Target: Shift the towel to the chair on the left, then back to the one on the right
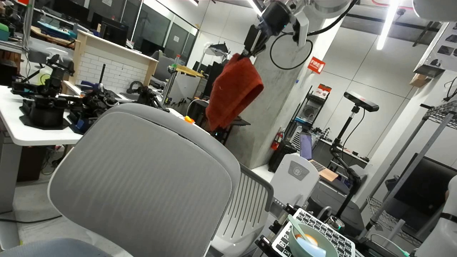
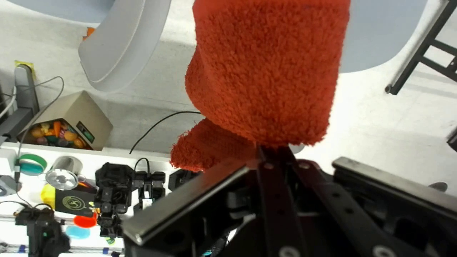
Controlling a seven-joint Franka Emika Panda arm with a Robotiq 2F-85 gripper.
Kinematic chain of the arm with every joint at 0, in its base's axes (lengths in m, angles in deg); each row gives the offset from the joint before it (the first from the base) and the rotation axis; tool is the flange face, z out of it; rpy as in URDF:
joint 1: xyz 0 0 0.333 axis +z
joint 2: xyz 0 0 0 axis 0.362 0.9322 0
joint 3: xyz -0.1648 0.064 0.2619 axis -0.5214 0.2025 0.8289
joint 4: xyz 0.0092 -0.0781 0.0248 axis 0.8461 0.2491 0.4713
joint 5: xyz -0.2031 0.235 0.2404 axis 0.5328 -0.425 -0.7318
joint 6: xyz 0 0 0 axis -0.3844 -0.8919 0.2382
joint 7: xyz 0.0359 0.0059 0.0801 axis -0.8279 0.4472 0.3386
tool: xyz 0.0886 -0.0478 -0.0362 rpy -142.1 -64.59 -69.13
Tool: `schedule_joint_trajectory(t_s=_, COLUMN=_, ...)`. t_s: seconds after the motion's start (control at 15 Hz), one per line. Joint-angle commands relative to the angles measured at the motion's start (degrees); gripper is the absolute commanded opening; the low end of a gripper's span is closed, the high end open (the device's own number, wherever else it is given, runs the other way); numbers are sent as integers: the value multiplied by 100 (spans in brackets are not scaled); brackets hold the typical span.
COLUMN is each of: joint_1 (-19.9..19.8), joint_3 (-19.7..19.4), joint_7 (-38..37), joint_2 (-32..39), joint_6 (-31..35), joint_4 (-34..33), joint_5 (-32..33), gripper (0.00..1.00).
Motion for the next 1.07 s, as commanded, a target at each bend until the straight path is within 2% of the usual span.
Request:
schedule_joint_trajectory(t_s=0.0, joint_1=194, joint_3=197, joint_7=-248, joint_2=283, joint_6=-241, joint_4=-519, joint_5=-66, gripper=1)
schedule_joint_trajectory(t_s=0.47, joint_1=435, joint_3=364, joint_7=-475, joint_2=674, joint_6=-185, joint_4=-562, joint_5=-37, gripper=1)
schedule_joint_trajectory(t_s=1.0, joint_1=143, joint_3=264, joint_7=-319, joint_2=609, joint_6=-354, joint_4=-973, joint_5=-165, gripper=1)
